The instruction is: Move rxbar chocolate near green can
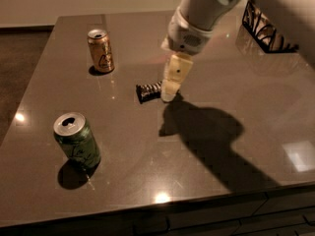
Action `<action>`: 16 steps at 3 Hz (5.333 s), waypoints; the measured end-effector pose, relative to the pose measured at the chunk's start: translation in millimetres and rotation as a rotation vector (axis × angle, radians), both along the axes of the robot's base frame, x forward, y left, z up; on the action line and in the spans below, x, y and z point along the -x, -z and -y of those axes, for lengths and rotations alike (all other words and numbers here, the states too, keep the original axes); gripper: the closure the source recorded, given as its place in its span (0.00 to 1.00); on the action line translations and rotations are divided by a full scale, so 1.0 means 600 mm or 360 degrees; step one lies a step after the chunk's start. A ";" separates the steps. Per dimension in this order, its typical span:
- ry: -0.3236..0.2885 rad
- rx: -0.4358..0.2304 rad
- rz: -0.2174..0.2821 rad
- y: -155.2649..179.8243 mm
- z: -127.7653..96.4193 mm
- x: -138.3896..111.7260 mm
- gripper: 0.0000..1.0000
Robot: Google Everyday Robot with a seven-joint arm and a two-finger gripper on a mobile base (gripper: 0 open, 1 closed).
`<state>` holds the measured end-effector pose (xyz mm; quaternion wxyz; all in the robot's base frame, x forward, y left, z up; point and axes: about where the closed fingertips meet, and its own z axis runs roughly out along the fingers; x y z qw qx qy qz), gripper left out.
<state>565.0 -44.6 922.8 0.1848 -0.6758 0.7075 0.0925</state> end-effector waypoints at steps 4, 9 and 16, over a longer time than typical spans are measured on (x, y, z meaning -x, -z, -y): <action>-0.0106 0.0138 -0.0085 0.097 -0.032 -0.068 0.00; -0.0220 0.0097 -0.0111 0.056 0.005 0.026 1.00; -0.0611 -0.0261 -0.0031 0.045 -0.159 0.274 0.39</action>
Offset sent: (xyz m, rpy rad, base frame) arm 0.0390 0.0406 -0.0503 -0.0670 0.0476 0.0658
